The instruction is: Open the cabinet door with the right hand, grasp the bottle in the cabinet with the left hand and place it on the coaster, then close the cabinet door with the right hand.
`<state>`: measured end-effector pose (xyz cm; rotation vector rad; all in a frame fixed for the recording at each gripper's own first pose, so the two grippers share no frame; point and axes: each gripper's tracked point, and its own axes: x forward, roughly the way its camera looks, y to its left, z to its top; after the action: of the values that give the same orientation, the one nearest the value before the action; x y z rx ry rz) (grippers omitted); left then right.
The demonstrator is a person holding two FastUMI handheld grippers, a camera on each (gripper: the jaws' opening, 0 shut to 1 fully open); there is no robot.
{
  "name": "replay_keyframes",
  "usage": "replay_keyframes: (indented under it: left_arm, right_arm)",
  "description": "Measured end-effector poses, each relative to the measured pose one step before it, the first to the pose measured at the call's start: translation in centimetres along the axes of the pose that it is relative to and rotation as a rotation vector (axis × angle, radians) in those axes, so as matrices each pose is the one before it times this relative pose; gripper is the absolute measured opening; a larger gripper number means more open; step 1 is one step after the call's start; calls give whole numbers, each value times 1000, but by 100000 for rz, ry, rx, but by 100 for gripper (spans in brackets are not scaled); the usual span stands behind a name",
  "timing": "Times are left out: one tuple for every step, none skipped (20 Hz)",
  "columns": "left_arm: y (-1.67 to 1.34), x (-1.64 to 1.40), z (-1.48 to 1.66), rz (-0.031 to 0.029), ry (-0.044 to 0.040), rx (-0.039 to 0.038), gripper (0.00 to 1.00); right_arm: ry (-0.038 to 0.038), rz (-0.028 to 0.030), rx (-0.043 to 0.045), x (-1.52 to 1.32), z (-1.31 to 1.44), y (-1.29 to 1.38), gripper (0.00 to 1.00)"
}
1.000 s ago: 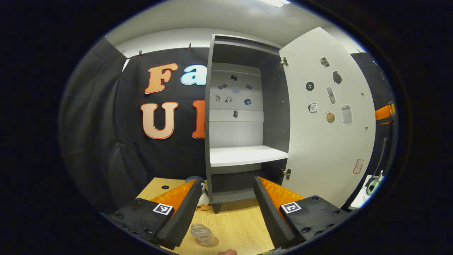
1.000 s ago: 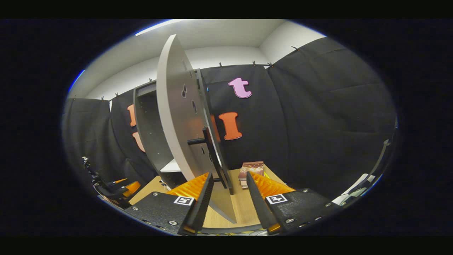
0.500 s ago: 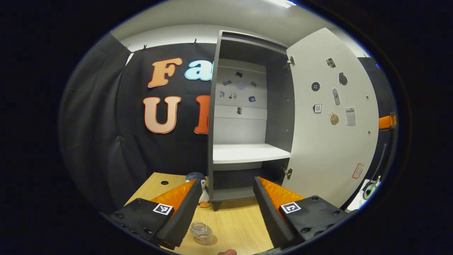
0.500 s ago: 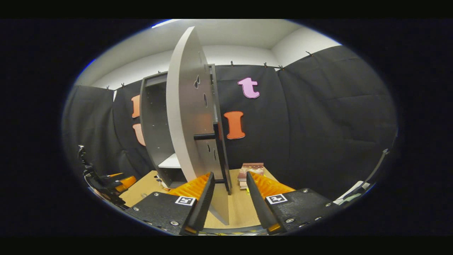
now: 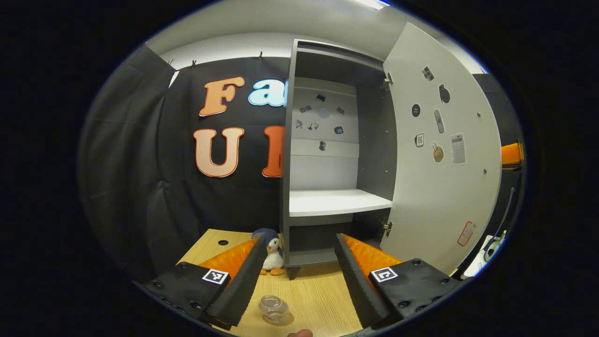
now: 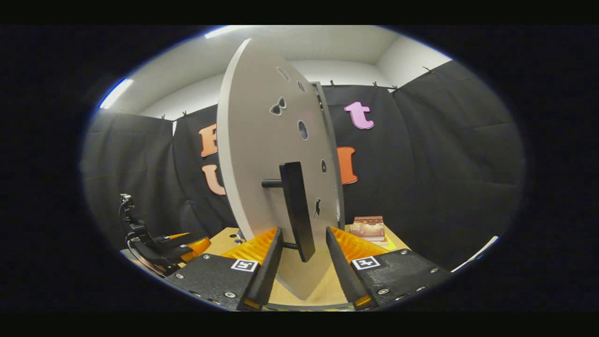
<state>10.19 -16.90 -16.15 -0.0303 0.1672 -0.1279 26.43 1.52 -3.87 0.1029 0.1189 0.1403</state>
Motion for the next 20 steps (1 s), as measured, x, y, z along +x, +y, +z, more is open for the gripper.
replay_keyframes:
  left_arm:
    - [657, 73, 24, 1152, 169, -328, 95]
    - [636, -112, 69, 1165, -145, -373, 95]
    - [793, 65, -77, 1557, -116, -201, 95]
    - [773, -31, 20, 1460, 71, -338, 95]
    - [621, -140, -32, 1378, 133, -495, 95]
    - [630, 8, -107, 1425, 123, -212, 95]
    - [662, 219, 4, 1362, 116, -67, 95]
    - [571, 158, -86, 1014, 277, -72, 95]
    - [389, 210, -145, 1025, 316, -198, 95]
    - [273, 193, -58, 701, 280, -356, 95]
    - [283, 181, -60, 770, 494, -330, 95]
    - [321, 210, -29, 381, 13, -250, 95]
    - [324, 212, 83, 637, -477, -145, 95]
    - [391, 134, 59, 706, -168, -120, 95]
    - [167, 169, 170, 369, -15, -31, 95]
    - [321, 141, 217, 539, -459, -27, 95]
    - [303, 220, 18, 481, -274, -69, 95]
    - [576, 83, 118, 962, -331, -221, 95]
    - [354, 233, 145, 557, -215, -328, 95]
    - [550, 333, 222, 830, -153, -284, 95]
  right_arm:
    - [544, 185, -80, -38, -93, 144, 59]
    - [216, 265, 169, -38, -152, 234, 59]
    - [-241, 1066, 100, 27, 49, 341, 59]
    - [146, 1769, 123, 401, -100, 364, 67]
    - [437, 1938, 1075, 156, -81, 383, 51]
    - [233, 2193, 1250, 12, -80, 630, 51]
    - [141, 2236, 1096, 130, -64, 603, 51]
    - [324, 2349, 1250, 53, 17, 592, 52]
    - [158, 1893, 1468, 237, 19, 508, 53]
    - [114, 1705, 361, -117, -44, 524, 53]
    - [49, 1609, -9, 157, 20, 306, 53]
    - [377, 1053, -432, 97, -69, 118, 55]
    - [35, 601, -1597, 260, 4, 3, 57]
    - [-229, 302, -1826, 141, 53, -188, 61]
    - [-173, 1508, -906, 144, 51, 99, 66]
    - [-447, 1292, -990, 174, 42, 294, 67]
    - [-905, 1214, -904, 260, 109, 276, 69]
    - [28, 1307, 94, 279, -38, 231, 70]
    - [476, 358, 1206, 344, -264, 122, 71]
    - [79, 370, 1411, 178, -108, 254, 72]
